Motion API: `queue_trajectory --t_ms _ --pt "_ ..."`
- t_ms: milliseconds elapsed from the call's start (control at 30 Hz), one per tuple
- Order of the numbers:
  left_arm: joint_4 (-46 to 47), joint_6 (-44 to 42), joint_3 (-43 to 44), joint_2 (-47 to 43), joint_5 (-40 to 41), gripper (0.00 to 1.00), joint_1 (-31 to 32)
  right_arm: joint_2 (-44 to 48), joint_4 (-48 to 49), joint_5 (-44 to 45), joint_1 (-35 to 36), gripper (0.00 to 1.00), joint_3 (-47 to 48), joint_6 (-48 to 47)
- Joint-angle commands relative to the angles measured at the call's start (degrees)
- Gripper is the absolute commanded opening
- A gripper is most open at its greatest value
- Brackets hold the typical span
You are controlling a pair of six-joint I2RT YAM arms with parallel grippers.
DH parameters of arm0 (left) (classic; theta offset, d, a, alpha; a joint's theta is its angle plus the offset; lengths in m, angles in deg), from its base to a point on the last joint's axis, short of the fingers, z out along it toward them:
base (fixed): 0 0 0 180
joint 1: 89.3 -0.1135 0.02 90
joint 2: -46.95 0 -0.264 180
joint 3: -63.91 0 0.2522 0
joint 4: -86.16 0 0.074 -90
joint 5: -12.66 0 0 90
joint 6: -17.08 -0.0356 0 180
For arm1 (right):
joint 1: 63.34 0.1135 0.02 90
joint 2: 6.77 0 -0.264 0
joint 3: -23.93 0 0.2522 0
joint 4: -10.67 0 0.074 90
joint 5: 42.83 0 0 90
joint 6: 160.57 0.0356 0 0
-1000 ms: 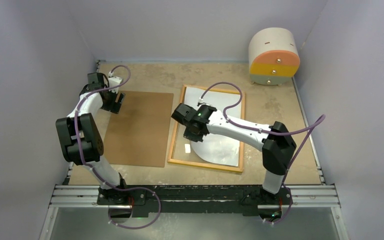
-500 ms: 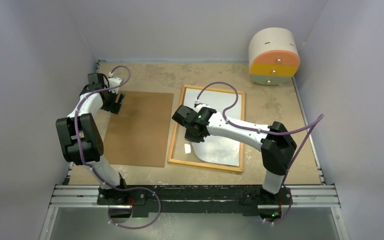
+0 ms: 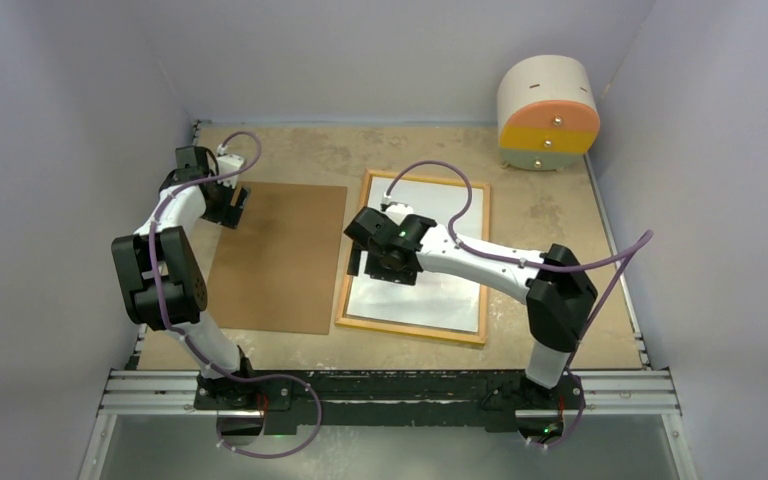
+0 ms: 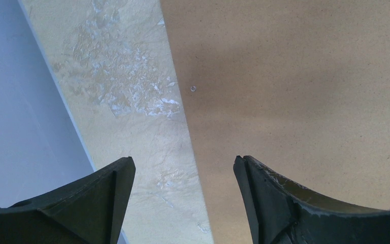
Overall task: Put the photo into the frame
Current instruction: Turn over the photo from the photo frame, then turn over the photo frame item at the center of the board.
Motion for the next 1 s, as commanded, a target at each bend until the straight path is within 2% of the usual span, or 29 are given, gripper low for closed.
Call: queue_trajectory --t_ms 0,267,433,700,800,967 --pt "0.24 -0.6 0.75 -0.31 -0.13 0.78 -0.02 4.75 3.59 -2.82 -0.08 0.97 -1.66 -2.66" --pt "-1.15 -0.8 4.36 1.84 0.0 0.77 -1.95 4.03 14.84 -10.29 -0.07 0.97 -0.33 -5.88" --pt "-2.07 -1.85 8.99 4.9 1.65 0.75 -6.63 -7.64 17.94 -14.16 -0.06 0.97 10.64 -8.45" --pt "4.2 -3.14 5.31 7.11 9.14 0.76 -9.01 -25.45 13.72 -10.72 -0.8 0.97 29.02 -9.24" --pt "5.85 -3.45 3.67 8.23 9.62 0.76 -9.19 -28.23 12.97 -9.47 -1.81 0.97 30.59 -8.31" --pt "5.47 -2.25 3.1 10.1 7.05 0.76 -9.07 -28.41 14.27 -8.65 -3.7 0.97 27.39 -7.34"
